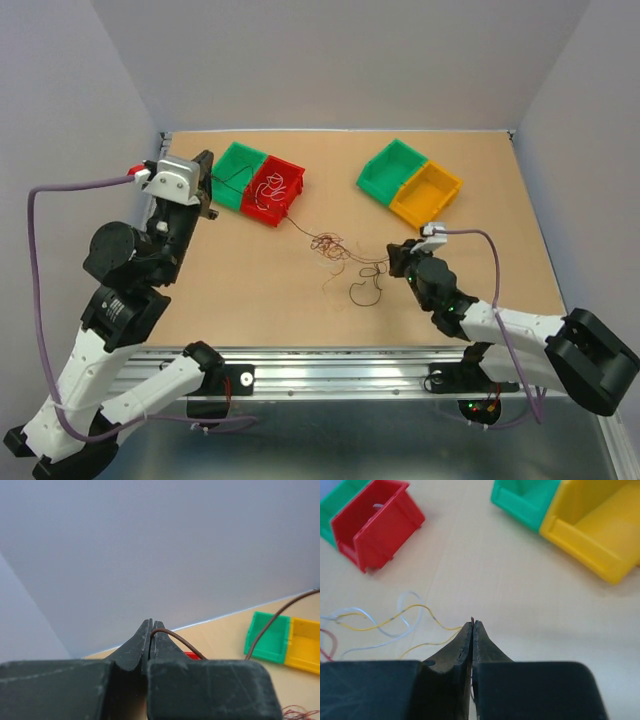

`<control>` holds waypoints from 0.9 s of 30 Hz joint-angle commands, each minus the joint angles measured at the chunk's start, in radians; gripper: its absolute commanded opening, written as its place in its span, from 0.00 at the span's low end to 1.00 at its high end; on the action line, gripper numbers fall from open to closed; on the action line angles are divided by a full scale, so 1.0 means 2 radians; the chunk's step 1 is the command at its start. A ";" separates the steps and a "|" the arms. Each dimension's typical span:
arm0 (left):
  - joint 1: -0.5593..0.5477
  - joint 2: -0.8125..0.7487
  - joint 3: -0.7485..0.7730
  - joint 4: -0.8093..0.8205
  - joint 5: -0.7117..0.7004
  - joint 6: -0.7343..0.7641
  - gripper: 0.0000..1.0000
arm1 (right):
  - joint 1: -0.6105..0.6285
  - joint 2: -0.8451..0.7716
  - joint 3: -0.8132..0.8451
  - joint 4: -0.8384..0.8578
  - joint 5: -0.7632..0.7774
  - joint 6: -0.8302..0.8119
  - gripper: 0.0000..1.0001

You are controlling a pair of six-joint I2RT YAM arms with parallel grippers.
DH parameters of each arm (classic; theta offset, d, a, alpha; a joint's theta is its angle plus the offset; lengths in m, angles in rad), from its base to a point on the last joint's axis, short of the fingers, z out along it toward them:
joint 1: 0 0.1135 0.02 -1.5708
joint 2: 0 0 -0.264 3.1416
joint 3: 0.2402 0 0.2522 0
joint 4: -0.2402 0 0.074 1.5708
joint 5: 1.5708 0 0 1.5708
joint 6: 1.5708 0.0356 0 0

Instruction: Untangle the cables

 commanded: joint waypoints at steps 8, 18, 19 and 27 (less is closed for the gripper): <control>0.001 0.094 -0.039 -0.020 0.191 -0.027 0.00 | 0.000 0.077 0.157 -0.151 -0.140 -0.035 0.56; -0.008 0.160 -0.114 0.029 0.198 -0.041 0.00 | 0.001 0.103 0.164 -0.297 -0.117 0.034 0.84; -0.009 0.169 -0.119 0.032 0.192 -0.041 0.00 | 0.002 0.110 0.164 -0.298 -0.107 0.037 0.85; -0.009 0.203 -0.144 0.061 0.164 -0.037 0.00 | 0.000 0.195 0.193 -0.304 -0.079 0.048 0.77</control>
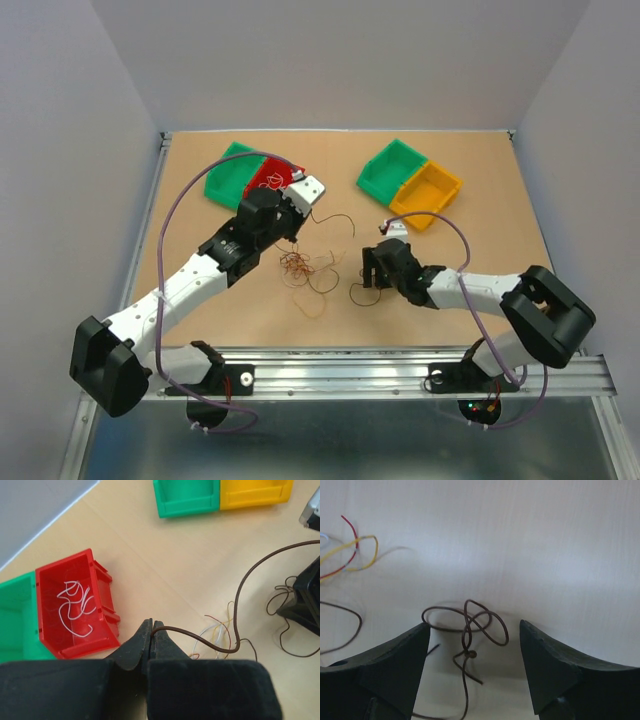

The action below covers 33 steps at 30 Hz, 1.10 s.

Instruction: Untangle the cables

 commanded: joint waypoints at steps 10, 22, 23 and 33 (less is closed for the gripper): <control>-0.001 -0.018 -0.013 0.051 -0.022 -0.001 0.00 | 0.000 -0.017 0.054 -0.014 0.050 -0.001 0.04; -0.001 0.002 -0.019 0.053 -0.001 0.002 0.00 | -0.109 -0.027 0.199 -0.062 0.102 -0.061 0.00; -0.001 0.003 -0.020 0.053 0.000 0.002 0.00 | -0.119 -0.020 0.210 -0.062 0.100 -0.066 0.00; -0.001 0.015 -0.020 0.053 0.009 0.003 0.00 | -0.206 0.103 0.345 -0.062 0.119 -0.074 0.01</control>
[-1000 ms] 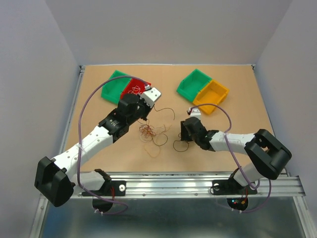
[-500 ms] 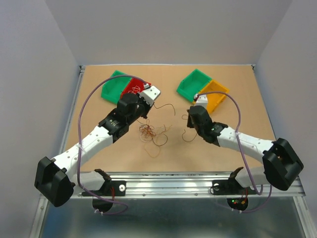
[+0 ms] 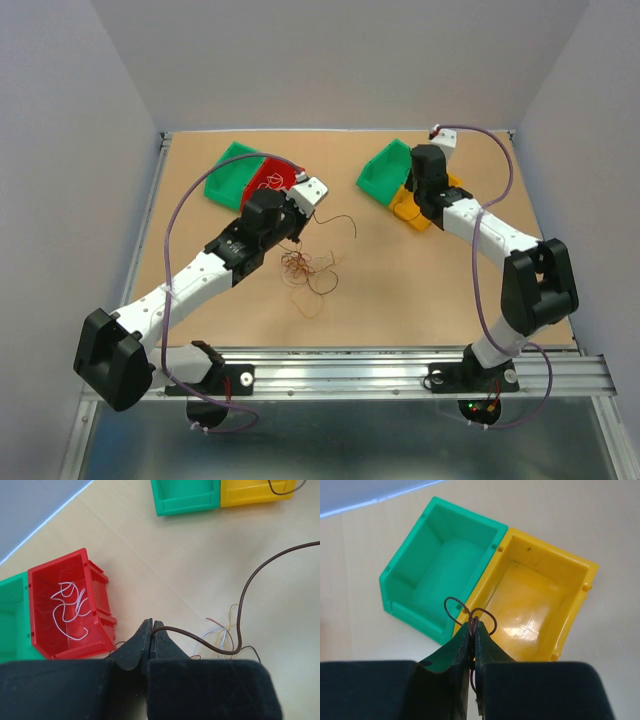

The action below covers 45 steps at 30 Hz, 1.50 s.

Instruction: Untangle the cables

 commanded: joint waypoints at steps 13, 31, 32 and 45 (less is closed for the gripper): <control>-0.002 -0.008 -0.008 0.023 0.012 0.002 0.00 | -0.058 0.139 0.101 -0.003 0.085 0.005 0.01; -0.003 -0.029 0.017 0.009 0.012 -0.009 0.00 | -0.021 -0.069 -0.097 0.111 -0.221 -0.052 0.71; -0.004 -0.031 0.024 0.003 0.015 -0.010 0.00 | -0.015 -0.077 -0.118 0.163 -0.262 -0.056 0.70; -0.005 -0.051 0.228 -0.133 0.047 -0.032 0.00 | 0.090 -0.002 -0.236 0.452 -0.585 -0.073 0.88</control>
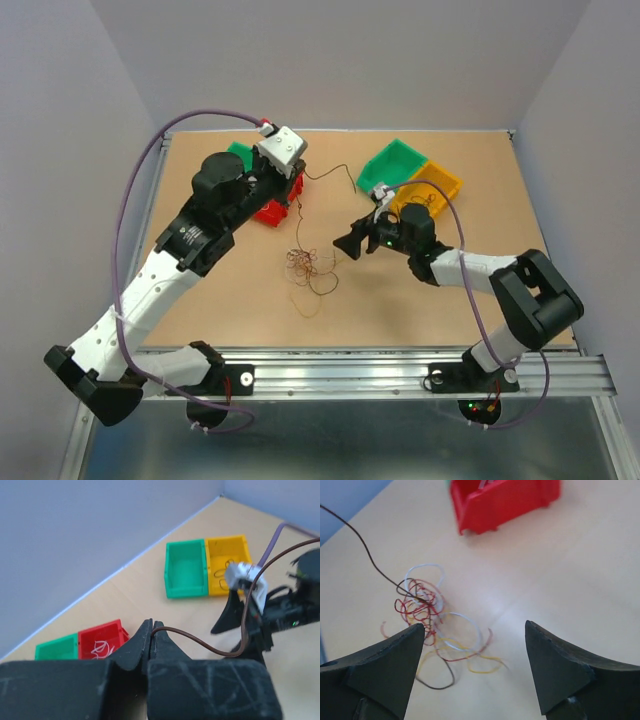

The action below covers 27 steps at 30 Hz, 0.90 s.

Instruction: Untangle the cables

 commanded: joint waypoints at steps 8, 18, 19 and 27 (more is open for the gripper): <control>-0.004 0.001 0.072 -0.050 0.059 -0.031 0.00 | 0.048 0.141 0.043 0.333 -0.199 0.072 0.90; -0.004 0.009 0.080 -0.051 0.087 -0.046 0.00 | 0.065 0.187 0.078 0.398 -0.198 0.105 0.87; -0.004 0.009 0.083 -0.052 0.091 -0.047 0.00 | 0.065 0.190 0.081 0.398 -0.196 0.106 0.85; -0.004 0.017 0.096 -0.050 0.091 -0.053 0.00 | 0.070 0.197 0.095 0.390 -0.185 0.115 0.50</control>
